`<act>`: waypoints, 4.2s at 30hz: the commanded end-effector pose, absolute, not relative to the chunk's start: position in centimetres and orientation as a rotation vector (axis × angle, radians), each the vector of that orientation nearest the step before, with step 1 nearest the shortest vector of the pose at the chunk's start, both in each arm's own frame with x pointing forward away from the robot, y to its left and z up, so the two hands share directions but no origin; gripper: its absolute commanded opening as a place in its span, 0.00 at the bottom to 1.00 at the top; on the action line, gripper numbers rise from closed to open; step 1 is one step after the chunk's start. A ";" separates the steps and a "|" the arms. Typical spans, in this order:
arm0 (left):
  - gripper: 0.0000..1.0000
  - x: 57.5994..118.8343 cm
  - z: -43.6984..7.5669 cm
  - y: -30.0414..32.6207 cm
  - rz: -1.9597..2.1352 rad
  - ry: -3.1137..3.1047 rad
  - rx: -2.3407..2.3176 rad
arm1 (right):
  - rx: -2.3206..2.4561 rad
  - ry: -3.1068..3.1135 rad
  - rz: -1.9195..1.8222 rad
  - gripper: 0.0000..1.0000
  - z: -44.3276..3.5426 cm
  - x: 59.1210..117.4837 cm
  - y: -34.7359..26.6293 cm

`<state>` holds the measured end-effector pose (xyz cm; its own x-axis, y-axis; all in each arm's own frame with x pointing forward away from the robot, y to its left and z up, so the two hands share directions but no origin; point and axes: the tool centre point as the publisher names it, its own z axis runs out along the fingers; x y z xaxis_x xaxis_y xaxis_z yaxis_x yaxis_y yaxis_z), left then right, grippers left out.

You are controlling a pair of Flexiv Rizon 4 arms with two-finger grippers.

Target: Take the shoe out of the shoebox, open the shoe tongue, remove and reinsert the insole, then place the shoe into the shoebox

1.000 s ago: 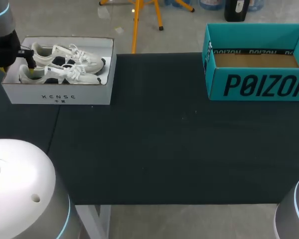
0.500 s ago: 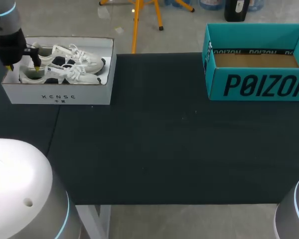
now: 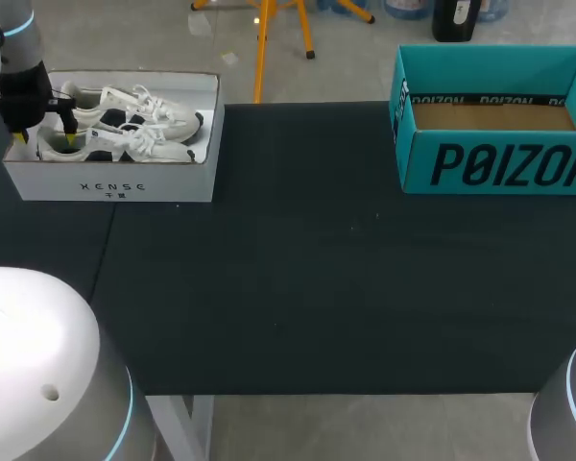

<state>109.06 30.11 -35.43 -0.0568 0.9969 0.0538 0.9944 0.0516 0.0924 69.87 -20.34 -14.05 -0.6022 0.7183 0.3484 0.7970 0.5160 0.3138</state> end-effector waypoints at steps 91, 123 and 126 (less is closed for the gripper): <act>0.00 85.6 -31.6 -11.2 0.279 2.061 2.341 | -1.303 -2.580 -0.666 1.00 -14.1 69.9 -20.3; 0.30 85.1 -36.9 -11.5 0.359 2.123 2.491 | -1.303 -2.580 -0.666 1.00 -14.1 69.9 -20.3; 1.00 85.3 -36.3 -11.5 0.395 2.125 2.495 | -1.303 -2.580 -0.666 1.00 -14.1 69.9 -20.3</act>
<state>85.14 -10.89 -36.61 0.1537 0.9531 0.2606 0.9854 -0.1675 0.0315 69.87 -20.35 -14.05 -0.6021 0.7184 0.3484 0.7971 0.5158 0.3139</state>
